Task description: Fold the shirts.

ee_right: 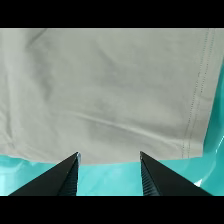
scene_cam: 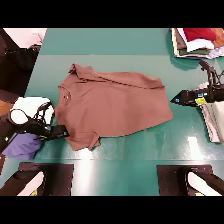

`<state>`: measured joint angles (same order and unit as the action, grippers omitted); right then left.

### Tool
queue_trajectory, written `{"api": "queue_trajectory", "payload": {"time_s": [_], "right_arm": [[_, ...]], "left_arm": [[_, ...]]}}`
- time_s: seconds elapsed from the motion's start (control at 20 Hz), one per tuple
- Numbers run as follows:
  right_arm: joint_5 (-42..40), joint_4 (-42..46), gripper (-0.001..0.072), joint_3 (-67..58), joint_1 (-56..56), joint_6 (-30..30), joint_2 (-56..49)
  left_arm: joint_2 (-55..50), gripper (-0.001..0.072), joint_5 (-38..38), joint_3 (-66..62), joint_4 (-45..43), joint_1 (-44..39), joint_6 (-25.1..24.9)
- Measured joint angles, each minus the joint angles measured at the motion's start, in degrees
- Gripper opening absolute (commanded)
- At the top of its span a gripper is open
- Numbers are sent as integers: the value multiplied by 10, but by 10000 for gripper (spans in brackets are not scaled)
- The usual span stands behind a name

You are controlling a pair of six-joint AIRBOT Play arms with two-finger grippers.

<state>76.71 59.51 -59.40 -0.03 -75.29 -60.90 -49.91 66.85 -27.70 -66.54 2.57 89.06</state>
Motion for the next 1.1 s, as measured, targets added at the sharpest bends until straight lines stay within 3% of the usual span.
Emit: {"api": "queue_trajectory", "payload": {"time_s": [0.15,0.3,0.35,0.55,0.7,0.95,1.05,1.1], "right_arm": [[1,0,436,2,0,0,12],[12,0,436,4,0,0,16],[14,0,436,4,0,0,17],[29,2,436,38,0,-1,19],[21,0,543,99,0,-14,19],[-37,-62,541,206,0,-26,-15],[-74,-107,504,233,0,-26,-46],[-91,-127,438,240,0,-26,-62]], "left_arm": [[3,641,-45,24,45,0,8],[3,54,-84,35,60,0,15],[3,25,-93,35,67,1,17],[4,24,-101,27,78,0,19],[4,24,-97,-7,81,0,10],[4,25,-75,-68,82,0,-16],[4,25,-71,-79,82,0,-24],[4,25,-69,-82,82,0,-28]]}}
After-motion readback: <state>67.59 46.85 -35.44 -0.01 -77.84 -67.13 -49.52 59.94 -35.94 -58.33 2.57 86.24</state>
